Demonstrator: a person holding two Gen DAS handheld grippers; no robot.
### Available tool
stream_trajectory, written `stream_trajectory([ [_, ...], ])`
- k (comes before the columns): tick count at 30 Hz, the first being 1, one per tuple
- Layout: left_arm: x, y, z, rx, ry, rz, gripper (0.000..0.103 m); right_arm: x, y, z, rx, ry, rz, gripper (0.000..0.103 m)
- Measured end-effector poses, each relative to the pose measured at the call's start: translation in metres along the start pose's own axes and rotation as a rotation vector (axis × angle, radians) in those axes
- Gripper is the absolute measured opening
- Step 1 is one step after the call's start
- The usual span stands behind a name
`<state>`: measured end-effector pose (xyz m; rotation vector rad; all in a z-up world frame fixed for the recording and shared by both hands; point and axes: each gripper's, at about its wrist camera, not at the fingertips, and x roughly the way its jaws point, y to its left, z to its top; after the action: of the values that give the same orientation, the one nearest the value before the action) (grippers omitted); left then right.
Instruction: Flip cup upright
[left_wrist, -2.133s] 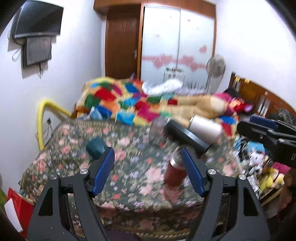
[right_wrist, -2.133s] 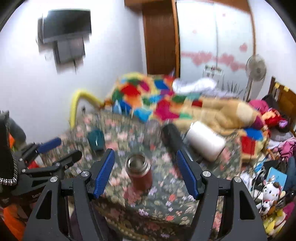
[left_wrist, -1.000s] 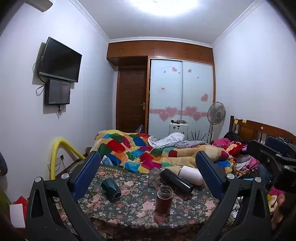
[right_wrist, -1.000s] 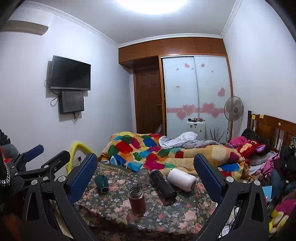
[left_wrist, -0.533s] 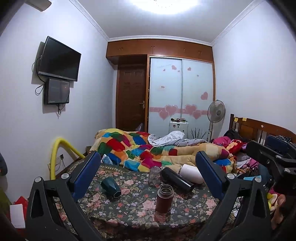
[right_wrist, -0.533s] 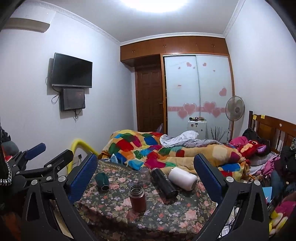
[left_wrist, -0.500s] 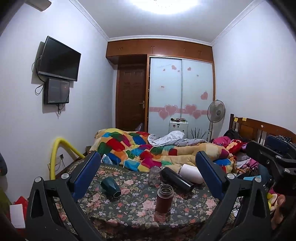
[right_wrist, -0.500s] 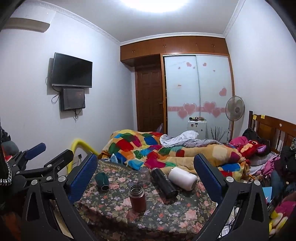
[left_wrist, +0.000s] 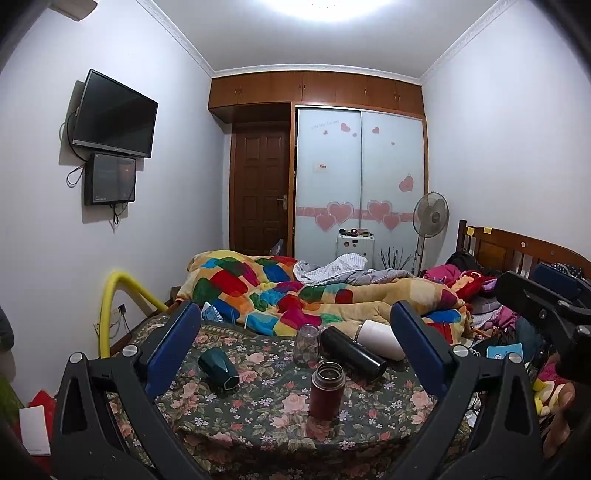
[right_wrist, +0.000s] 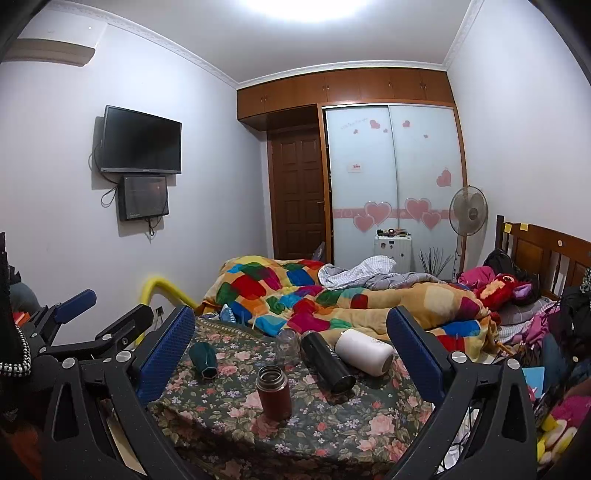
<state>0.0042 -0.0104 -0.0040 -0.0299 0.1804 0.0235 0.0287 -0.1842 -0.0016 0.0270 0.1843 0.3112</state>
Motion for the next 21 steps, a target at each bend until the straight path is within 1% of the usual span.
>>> stream_trajectory([
  [21,0.0022,-0.0024,-0.0008,0.001,0.0,-0.004,0.103,-0.0003,-0.0011,0.0006,0.002,0.003,-0.001,0.103],
])
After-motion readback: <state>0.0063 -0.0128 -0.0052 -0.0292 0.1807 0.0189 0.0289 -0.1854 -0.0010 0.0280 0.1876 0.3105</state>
